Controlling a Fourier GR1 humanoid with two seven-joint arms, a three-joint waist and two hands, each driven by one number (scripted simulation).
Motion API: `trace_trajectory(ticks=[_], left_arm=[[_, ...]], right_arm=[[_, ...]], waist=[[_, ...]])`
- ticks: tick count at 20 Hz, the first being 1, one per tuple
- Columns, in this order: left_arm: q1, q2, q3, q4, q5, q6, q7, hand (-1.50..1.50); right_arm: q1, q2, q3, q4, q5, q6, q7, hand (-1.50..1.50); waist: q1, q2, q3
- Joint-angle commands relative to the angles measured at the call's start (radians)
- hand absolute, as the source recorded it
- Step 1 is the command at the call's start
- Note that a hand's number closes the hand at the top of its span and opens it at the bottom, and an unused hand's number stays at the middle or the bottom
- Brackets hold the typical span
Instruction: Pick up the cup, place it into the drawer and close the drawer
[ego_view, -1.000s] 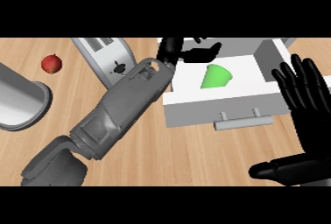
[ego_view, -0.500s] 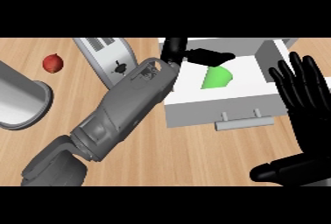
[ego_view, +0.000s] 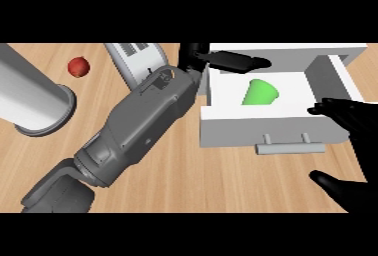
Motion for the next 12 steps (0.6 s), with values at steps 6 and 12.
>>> trace_trajectory(ticks=[6,12], left_arm=[[0.182,0.155,0.081,-0.242,0.038,-0.006,0.043,-1.5],[0.417,0.306,0.078,-0.506,0.039,-0.003,0.119,-1.5]], right_arm=[[0.036,-0.132,0.006,-0.048,0.102,0.116,0.008,1.5],[0.063,-0.152,0.037,-0.022,0.223,0.137,-0.016,1.5]], waist=[[0.053,-0.014,-0.001],[0.066,-0.014,-0.001]])
